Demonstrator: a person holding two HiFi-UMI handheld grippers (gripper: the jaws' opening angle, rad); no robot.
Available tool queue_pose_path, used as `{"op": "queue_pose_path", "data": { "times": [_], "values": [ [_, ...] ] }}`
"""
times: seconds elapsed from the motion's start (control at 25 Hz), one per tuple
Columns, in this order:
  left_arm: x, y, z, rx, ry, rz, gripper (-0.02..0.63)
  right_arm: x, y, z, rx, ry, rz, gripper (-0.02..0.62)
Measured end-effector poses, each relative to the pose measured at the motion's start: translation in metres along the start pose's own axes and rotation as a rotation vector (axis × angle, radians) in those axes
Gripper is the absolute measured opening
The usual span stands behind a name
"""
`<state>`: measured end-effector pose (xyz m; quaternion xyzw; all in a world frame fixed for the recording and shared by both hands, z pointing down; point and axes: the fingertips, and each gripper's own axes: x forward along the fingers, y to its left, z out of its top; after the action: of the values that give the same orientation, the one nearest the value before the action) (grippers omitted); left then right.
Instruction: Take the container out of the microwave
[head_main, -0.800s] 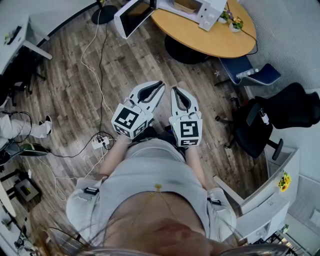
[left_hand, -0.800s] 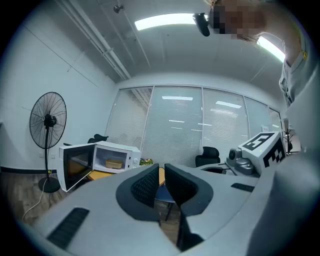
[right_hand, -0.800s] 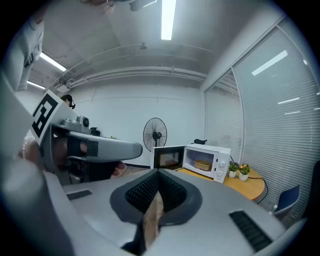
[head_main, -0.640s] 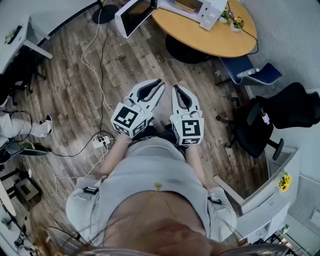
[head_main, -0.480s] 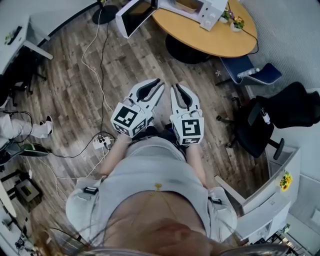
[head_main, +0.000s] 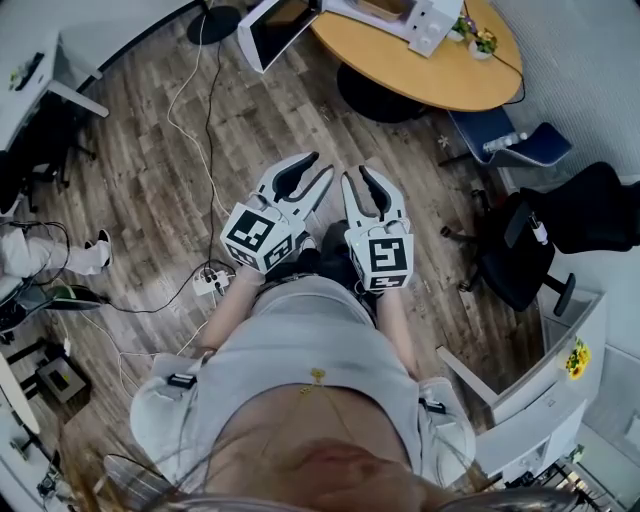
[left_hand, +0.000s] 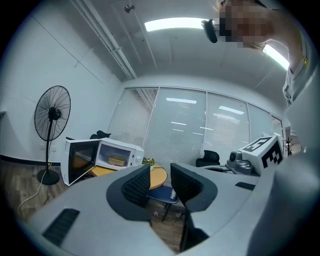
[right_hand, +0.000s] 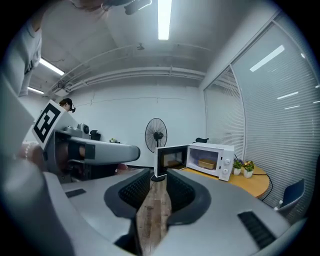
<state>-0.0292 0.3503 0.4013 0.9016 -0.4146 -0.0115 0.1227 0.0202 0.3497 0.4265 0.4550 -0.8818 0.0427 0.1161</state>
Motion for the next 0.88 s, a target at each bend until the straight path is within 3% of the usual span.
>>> {"op": "queue_pose_path", "data": {
  "times": [0.36, 0.88],
  "values": [
    [0.012, 0.023, 0.002, -0.014, -0.004, 0.025, 0.127, 0.023, -0.011, 0.003, -0.038, 0.005, -0.023, 0.112],
    [0.071, 0.072, 0.022, -0.02, 0.004, 0.039, 0.127, 0.089, -0.055, 0.021, -0.01, 0.003, 0.034, 0.112]
  ]
}}
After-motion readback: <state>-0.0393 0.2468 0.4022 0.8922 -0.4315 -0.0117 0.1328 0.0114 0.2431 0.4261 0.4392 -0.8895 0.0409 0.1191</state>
